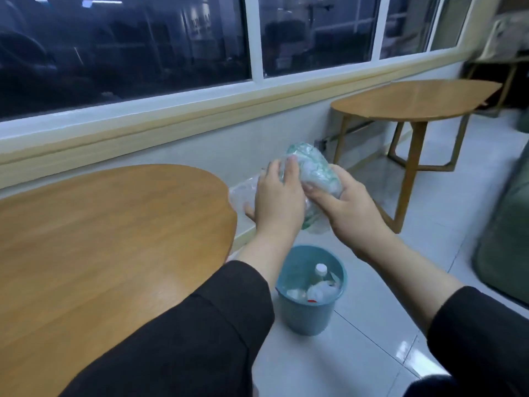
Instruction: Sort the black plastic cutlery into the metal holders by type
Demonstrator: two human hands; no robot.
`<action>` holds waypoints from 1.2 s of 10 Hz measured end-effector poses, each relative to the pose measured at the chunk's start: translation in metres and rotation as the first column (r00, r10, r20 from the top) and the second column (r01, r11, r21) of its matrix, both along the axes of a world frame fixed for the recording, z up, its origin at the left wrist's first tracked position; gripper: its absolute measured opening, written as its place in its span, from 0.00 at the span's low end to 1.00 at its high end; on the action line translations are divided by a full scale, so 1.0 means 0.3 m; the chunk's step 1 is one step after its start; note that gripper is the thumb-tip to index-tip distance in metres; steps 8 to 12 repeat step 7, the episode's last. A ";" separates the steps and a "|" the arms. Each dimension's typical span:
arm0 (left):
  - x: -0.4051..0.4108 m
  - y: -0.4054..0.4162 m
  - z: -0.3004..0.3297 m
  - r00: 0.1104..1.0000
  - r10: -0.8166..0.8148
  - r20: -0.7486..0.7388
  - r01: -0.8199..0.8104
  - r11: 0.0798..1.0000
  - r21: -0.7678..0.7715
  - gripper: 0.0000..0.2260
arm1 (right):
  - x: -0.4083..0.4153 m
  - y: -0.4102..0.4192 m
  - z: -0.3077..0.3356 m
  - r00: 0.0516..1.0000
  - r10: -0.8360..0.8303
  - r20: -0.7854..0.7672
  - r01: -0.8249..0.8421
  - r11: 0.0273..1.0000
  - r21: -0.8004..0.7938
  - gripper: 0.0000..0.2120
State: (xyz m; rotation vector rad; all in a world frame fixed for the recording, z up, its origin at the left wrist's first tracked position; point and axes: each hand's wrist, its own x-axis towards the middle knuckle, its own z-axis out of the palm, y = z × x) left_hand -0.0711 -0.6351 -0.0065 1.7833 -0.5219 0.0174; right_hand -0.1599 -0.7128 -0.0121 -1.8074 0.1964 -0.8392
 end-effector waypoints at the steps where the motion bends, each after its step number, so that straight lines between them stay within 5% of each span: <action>1: 0.000 -0.113 -0.157 0.937 -0.176 -0.301 0.096 0.960 -0.264 0.16 | 0.023 -0.115 -0.133 0.997 -0.012 -0.075 0.011 1.000 -0.015 0.18; 3: 0.122 -0.230 -0.476 0.788 -0.127 -0.602 -0.135 0.919 -0.371 0.06 | 0.186 -0.252 -0.440 0.940 -0.215 -0.266 0.123 0.938 -0.323 0.31; 4: 0.187 -0.268 -0.602 0.754 -0.098 -0.650 -0.150 0.937 -0.315 0.07 | 0.243 -0.313 -0.561 0.920 0.000 -0.391 -0.049 0.992 -0.116 0.23; 6: 0.307 -0.228 -0.832 0.858 0.105 -0.503 -0.011 0.983 0.186 0.12 | 0.374 -0.399 -0.850 0.804 -0.003 -0.595 -0.114 0.981 -0.159 0.19; 7: 0.328 -0.171 -0.899 0.932 0.179 -0.314 -0.002 0.872 0.490 0.18 | 0.438 -0.401 -0.999 0.576 -0.059 -0.816 -0.348 0.885 -0.309 0.28; 12: 0.328 -0.171 -0.899 0.932 0.179 -0.314 -0.002 0.872 0.490 0.18 | 0.438 -0.401 -0.999 0.576 -0.059 -0.816 -0.348 0.885 -0.309 0.28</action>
